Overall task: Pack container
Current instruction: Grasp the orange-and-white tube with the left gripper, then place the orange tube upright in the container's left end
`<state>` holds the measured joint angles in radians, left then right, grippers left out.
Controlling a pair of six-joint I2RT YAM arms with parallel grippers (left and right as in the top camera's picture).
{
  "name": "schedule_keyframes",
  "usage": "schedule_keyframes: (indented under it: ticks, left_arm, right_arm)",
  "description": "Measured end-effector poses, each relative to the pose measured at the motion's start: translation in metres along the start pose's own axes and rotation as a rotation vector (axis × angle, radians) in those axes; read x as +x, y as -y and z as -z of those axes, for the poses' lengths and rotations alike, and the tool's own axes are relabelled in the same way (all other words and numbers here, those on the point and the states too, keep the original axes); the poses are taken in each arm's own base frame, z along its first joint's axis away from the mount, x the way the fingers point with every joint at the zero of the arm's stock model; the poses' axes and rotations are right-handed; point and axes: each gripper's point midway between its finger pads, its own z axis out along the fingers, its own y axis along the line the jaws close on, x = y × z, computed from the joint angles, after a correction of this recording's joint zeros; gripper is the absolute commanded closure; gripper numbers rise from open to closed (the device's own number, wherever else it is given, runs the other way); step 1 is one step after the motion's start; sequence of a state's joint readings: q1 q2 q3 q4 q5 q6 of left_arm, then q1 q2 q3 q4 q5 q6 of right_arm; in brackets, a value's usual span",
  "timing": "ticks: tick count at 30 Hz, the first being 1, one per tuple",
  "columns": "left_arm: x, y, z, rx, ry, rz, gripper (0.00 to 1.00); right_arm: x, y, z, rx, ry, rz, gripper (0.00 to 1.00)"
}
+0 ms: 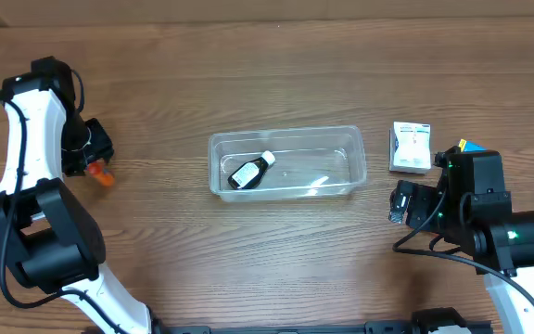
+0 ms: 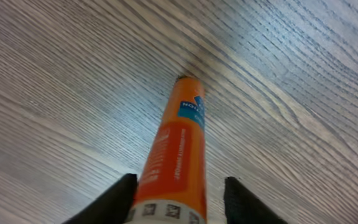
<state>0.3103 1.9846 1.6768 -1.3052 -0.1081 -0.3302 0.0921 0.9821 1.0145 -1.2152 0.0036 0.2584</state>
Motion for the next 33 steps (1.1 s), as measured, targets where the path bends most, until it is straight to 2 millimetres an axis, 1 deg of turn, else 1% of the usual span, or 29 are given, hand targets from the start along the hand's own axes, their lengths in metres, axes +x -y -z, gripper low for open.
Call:
schedule_keyframes:
  ticks: [1,3,4,8,10,11,12,13,14,15,16,17,18,19,20,22,23,25,29,33]
  left_arm:
    - [0.000,0.000,0.000,0.000,0.000,0.000,0.72]
    - [0.002,-0.001,0.000,-0.003,-0.008,-0.009,0.76]
    - [0.002,-0.001,0.000,-0.003,-0.010,-0.010,0.83]
    - [0.007,-0.002,0.000,-0.008,-0.026,-0.012,0.86]
    - [0.011,0.001,0.005,0.005,-0.025,-0.019,0.86]
    - [0.015,0.004,0.015,0.024,-0.011,-0.025,0.87]
    - [0.021,0.011,0.033,0.061,0.023,-0.044,0.95]
    - [0.032,0.028,0.064,0.127,0.094,-0.092,0.96]
    - [0.043,0.039,0.087,0.167,0.147,-0.130,0.96]
    - [0.065,0.058,0.120,0.227,0.226,-0.209,0.96]
    - [0.088,0.074,0.145,0.280,0.284,-0.287,0.96]
    - [0.101,0.082,0.157,0.311,0.307,-0.328,0.96]
    - [0.137,0.101,0.181,0.373,0.354,-0.443,0.96]
    - [0.150,0.110,0.186,0.394,0.360,-0.492,0.96]
    - [0.165,0.123,0.187,0.404,0.350,-0.553,0.96]
    - [0.179,0.140,0.179,0.400,0.319,-0.622,0.96]
    - [0.182,0.149,0.174,0.394,0.301,-0.644,0.96]
    - [0.179,0.158,0.159,0.365,0.260,-0.654,0.96]
    - [0.170,0.176,0.119,0.287,0.154,-0.658,0.96]
    - [0.163,0.190,0.086,0.235,0.085,-0.659,0.96]
  right_arm:
    - [0.000,0.000,0.000,0.000,0.000,0.001,0.00]
    - [0.000,0.000,0.000,0.000,0.000,0.000,0.00]
    - [0.000,0.000,0.000,0.000,0.000,0.000,0.00]
    - [0.000,0.000,0.000,-0.001,-0.001,0.000,0.00]
    - [0.000,0.000,0.000,0.000,0.000,0.000,0.00]
    - [0.000,0.000,0.000,0.000,0.000,0.000,0.00]
    - [0.000,0.000,0.000,0.000,0.000,0.000,0.00]
    - [0.000,0.000,0.000,0.000,0.000,0.000,0.00]
    - [0.000,0.000,0.000,0.000,0.000,0.000,0.00]
    - [0.000,0.000,0.000,0.000,0.000,0.000,0.00]
    - [0.000,0.000,0.000,0.000,0.000,0.000,0.00]
    - [0.000,0.000,0.000,0.000,0.000,0.000,0.00]
    - [0.000,0.000,0.000,-0.001,-0.001,0.000,0.00]
    - [0.000,0.000,0.000,0.000,-0.001,0.000,0.00]
    - [0.000,0.000,0.000,-0.001,0.000,0.000,0.00]
    - [0.000,0.000,0.000,0.000,-0.001,0.000,0.00]
    - [0.000,0.000,0.000,-0.001,-0.002,0.000,0.00]
    - [0.001,-0.001,0.000,-0.005,-0.004,0.000,0.00]
    - [0.001,-0.001,0.000,-0.006,-0.006,0.000,0.00]
    - [0.001,-0.001,0.000,-0.006,-0.005,0.000,0.00]
